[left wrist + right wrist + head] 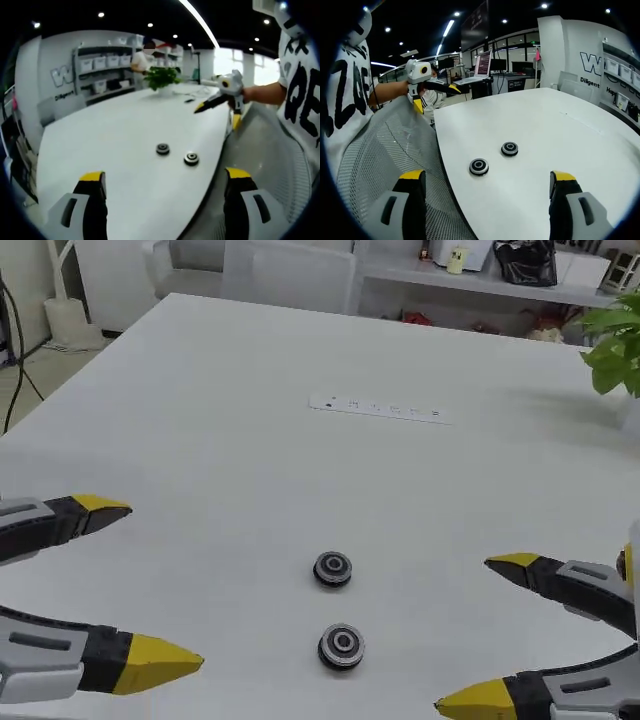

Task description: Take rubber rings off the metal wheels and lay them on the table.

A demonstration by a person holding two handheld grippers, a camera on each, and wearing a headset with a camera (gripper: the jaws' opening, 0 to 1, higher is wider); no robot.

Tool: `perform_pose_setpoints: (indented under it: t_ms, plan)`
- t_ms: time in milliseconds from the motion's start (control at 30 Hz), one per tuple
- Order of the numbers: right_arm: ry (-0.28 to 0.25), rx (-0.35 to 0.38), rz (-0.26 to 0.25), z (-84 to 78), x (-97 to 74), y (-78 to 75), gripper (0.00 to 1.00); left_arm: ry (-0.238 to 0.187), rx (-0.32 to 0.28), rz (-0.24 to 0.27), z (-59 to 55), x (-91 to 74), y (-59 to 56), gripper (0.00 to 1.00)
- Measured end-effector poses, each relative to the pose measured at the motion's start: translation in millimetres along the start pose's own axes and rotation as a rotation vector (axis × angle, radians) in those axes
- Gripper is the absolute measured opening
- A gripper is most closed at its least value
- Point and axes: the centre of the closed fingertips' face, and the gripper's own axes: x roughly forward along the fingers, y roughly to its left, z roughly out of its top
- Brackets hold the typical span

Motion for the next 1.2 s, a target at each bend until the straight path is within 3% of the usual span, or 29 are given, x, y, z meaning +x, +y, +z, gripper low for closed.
perform_pose_setpoints:
  t_ms: [233, 500, 867, 967, 1200]
  plan:
    - [-0.036, 0.018, 0.003, 6.5, 3.3, 1.8, 1.0, -0.016, -0.011, 0.02, -0.3, -6.9, 9.6, 0.99]
    - [-0.042, 0.016, -0.013, 9.6, 0.7, 5.0, 1.0, -0.011, 0.002, -0.01, -3.8, -0.8, 11.0, 0.99]
    - [-0.04, 0.02, -0.052, 4.4, -0.6, 1.2, 0.99, -0.007, 0.031, -0.081, 3.6, 14.7, 5.8, 0.99]
    - [-0.039, 0.024, -0.055, 3.3, -0.4, 0.7, 0.99, -0.033, 0.012, -0.104, 9.3, 17.5, 0.9, 0.99]
    - [-0.051, 0.013, -0.048, 6.6, 1.5, 2.0, 0.99, -0.023, 0.03, -0.121, 7.5, 22.8, -7.1, 0.98]
